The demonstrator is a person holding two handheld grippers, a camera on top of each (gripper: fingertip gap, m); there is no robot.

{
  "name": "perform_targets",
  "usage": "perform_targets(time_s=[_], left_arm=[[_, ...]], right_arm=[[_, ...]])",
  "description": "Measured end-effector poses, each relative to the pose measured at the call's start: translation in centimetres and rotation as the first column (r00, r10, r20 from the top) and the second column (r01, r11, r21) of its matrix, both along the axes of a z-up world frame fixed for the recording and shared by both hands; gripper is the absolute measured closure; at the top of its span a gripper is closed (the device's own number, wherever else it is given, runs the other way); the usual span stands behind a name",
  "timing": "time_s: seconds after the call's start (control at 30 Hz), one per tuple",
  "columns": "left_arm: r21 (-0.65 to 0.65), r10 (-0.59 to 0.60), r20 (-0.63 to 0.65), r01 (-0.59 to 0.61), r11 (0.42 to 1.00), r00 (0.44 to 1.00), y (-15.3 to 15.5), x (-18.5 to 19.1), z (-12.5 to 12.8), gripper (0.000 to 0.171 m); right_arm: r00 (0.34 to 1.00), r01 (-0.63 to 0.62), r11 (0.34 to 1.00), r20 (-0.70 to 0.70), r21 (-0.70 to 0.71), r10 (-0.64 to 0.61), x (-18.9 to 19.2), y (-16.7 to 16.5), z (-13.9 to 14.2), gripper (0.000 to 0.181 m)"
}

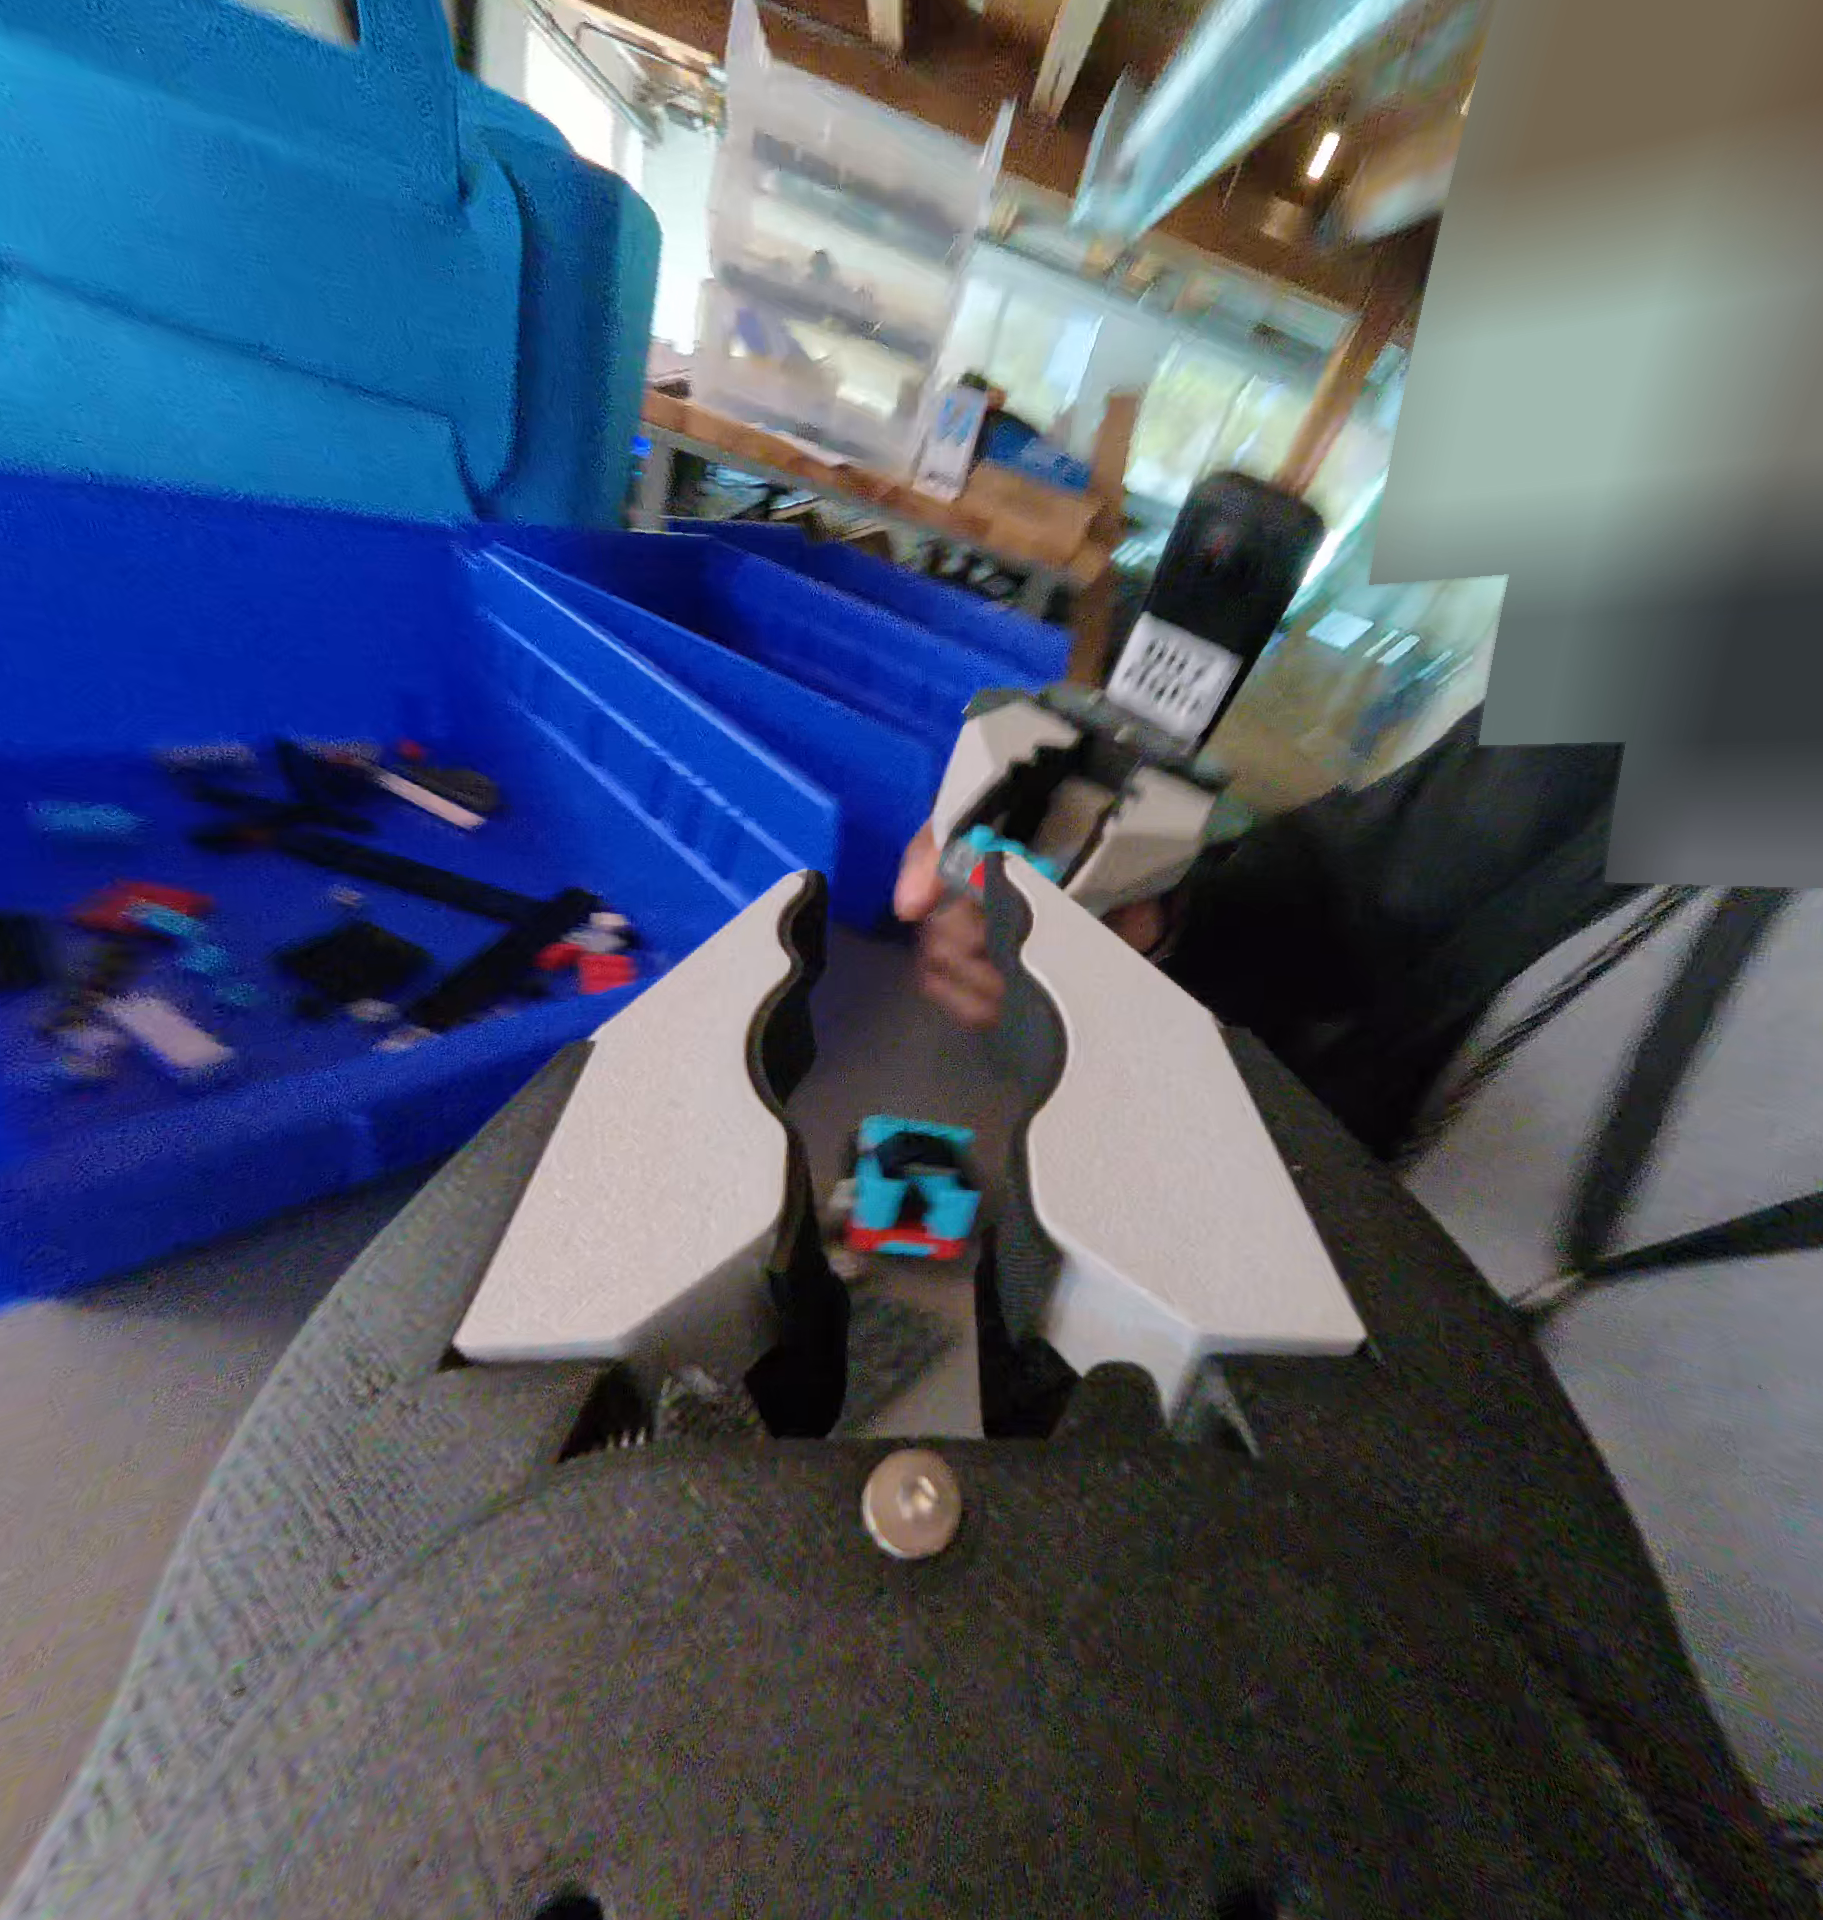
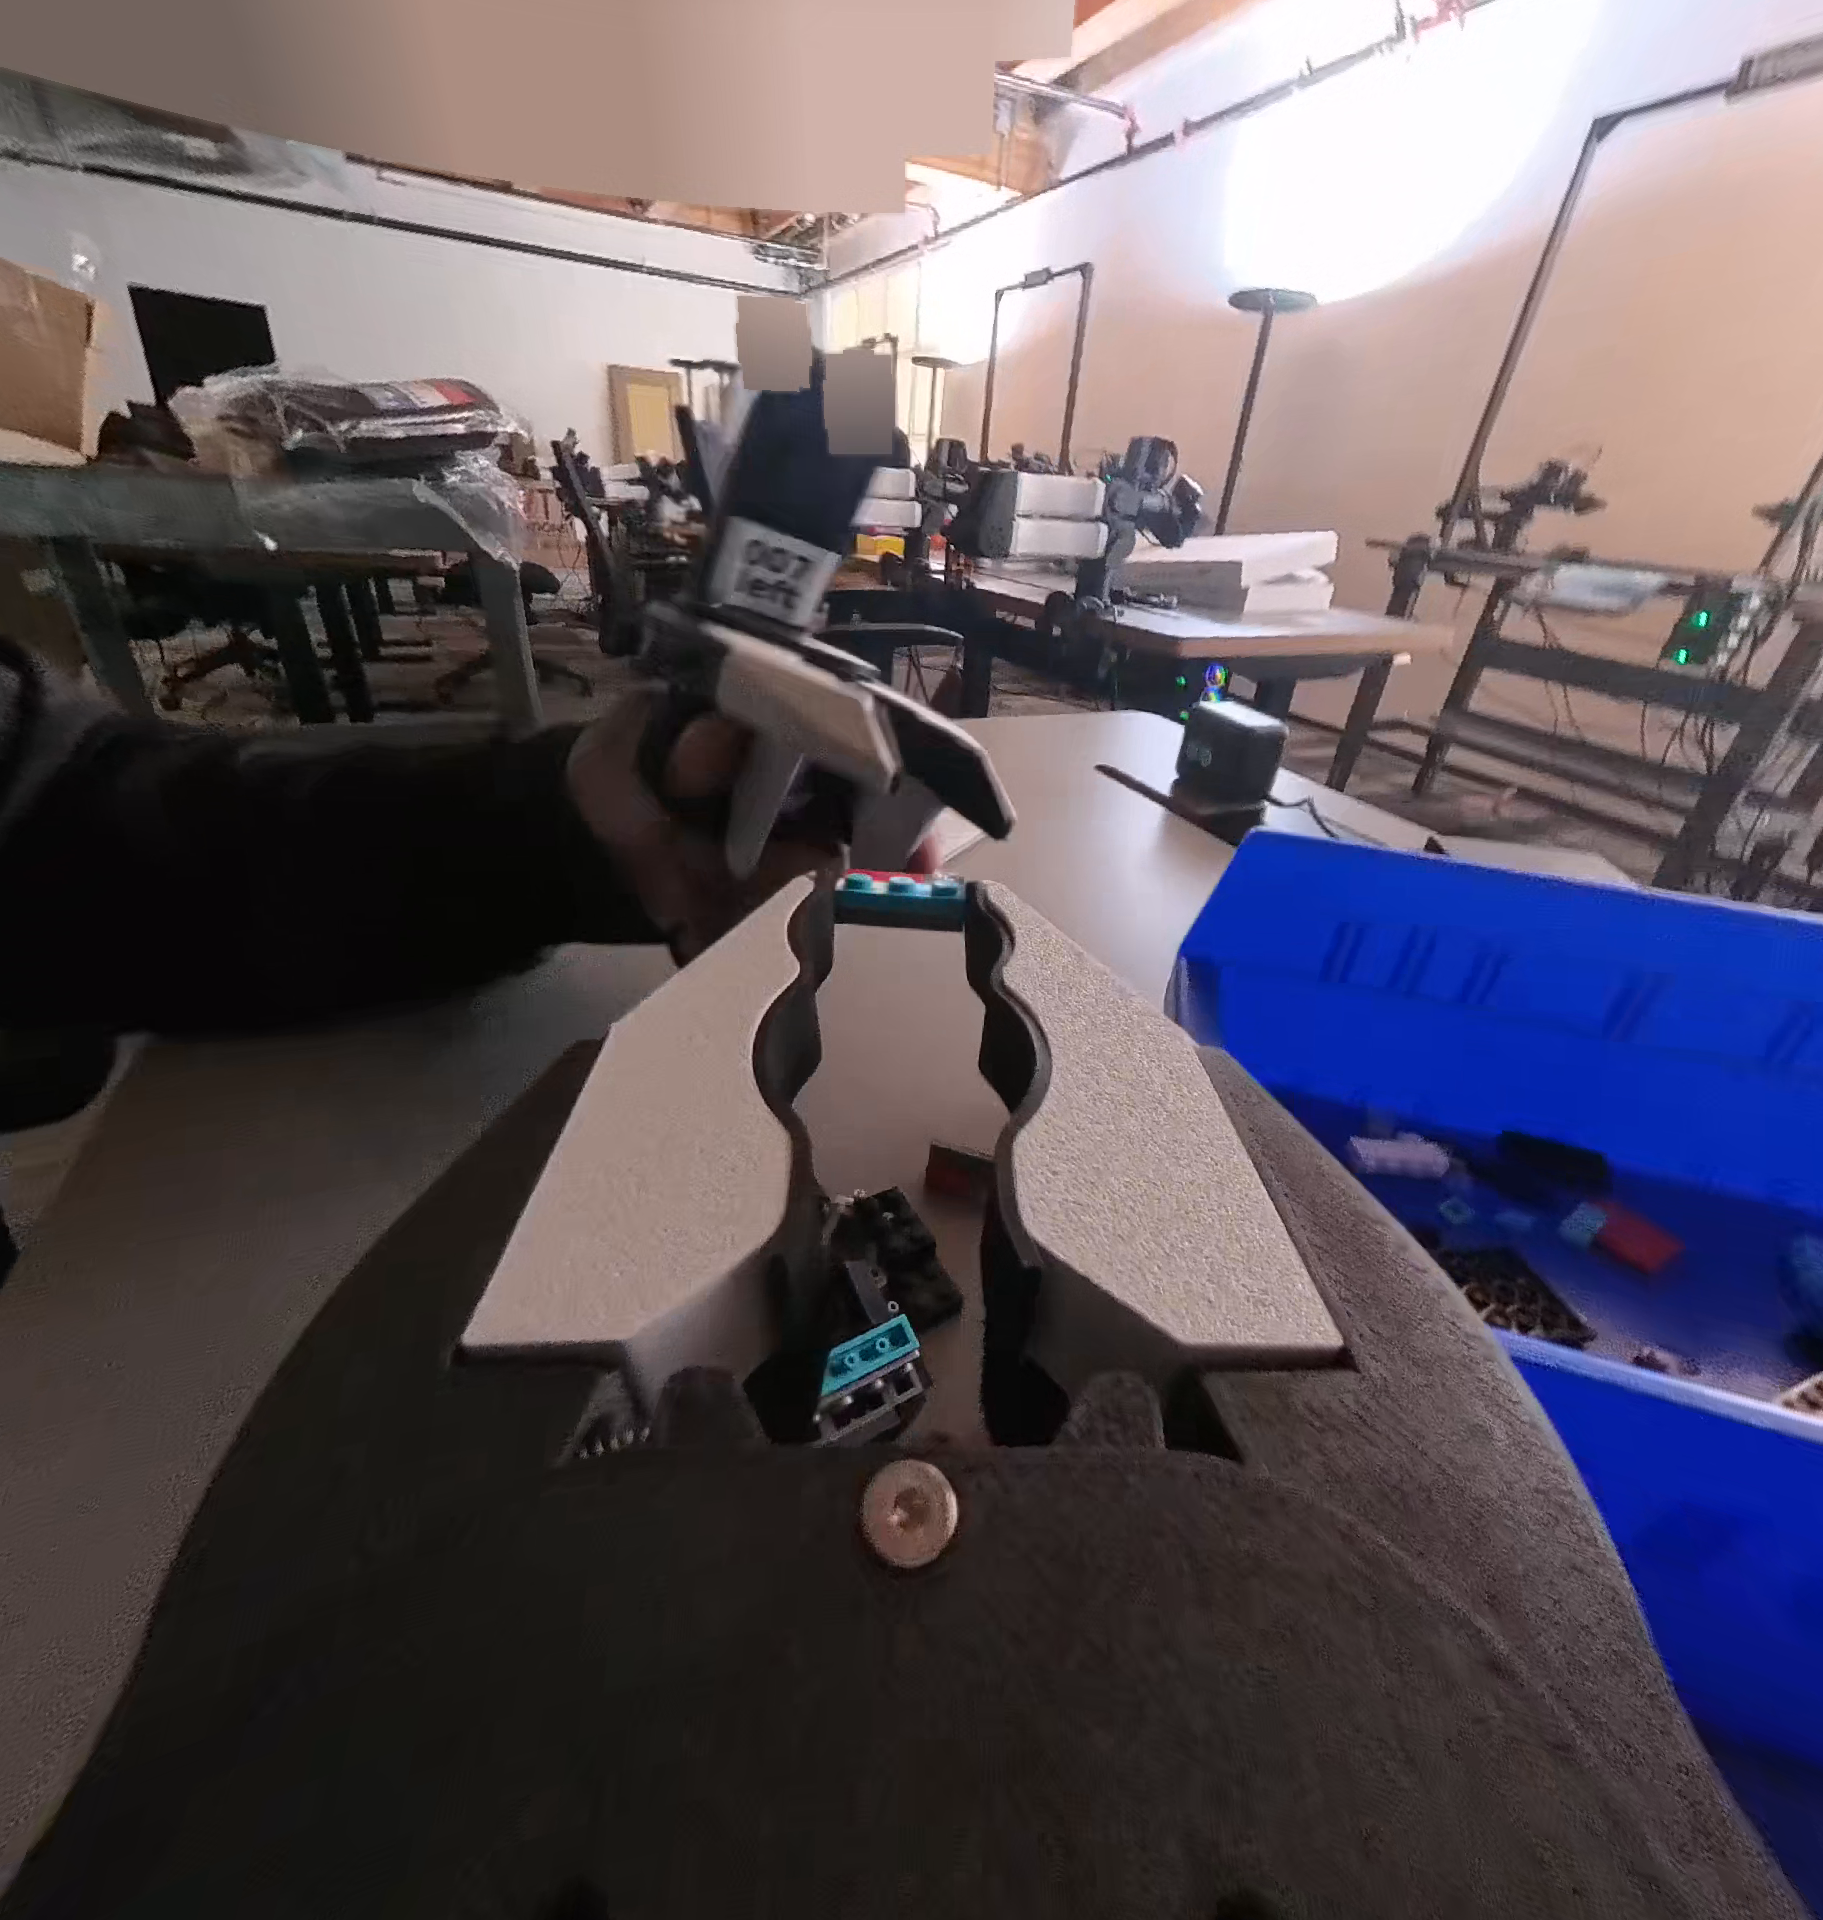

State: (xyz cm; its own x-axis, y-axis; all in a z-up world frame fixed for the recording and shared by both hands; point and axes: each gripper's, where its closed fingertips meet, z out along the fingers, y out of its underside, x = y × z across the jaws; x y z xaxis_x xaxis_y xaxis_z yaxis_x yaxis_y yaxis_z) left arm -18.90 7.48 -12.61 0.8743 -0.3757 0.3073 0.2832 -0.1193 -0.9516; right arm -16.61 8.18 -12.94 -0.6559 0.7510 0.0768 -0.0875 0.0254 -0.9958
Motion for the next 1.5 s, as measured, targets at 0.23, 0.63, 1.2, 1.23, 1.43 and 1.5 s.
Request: perform_targets(time_s=[0.23,0.63,1.2,1.23,1.43,1.5], left_arm=[[-0.109,-0.161,0.436,0.229,0.967,0.886,0.2,2.2,-0.4,0.144],[-0.077,-0.246,0.583,0.354,0.932,0.775,0.4,3.9,-0.8,0.163],[-0.219,0.124,-0.101,-0.143,0.965,0.987,1.8,1.4,-2.8,0.165],[-0.220,0.134,-0.105,-0.154,0.963,0.985,1.8,1.4,-2.8,0.164],[-0.249,0.148,-0.076,-0.163,0.955,0.986,2.0,1.6,-3.2,0.164],[-0.250,0.141,-0.073,-0.155,0.956,0.987,2.1,1.9,-3.3,0.165]], right_arm=[[0.992,-0.044,0.993,-0.114,0.106,0.056,0.4,-1.3,-0.3,0.155],[0.976,-0.033,0.983,-0.207,0.183,0.071,0.9,-1.1,-0.3,0.155],[0.954,0.281,0.843,-0.231,0.459,-0.193,-1.9,0.5,-2.8,0.146],[0.949,0.298,0.835,-0.237,0.463,-0.207,-1.9,0.5,-2.8,0.146],[0.923,0.376,0.754,-0.287,0.538,-0.256,-2.3,0.7,-3.4,0.146],[0.920,0.387,0.737,-0.288,0.554,-0.266,-2.5,0.8,-3.6,0.146]])
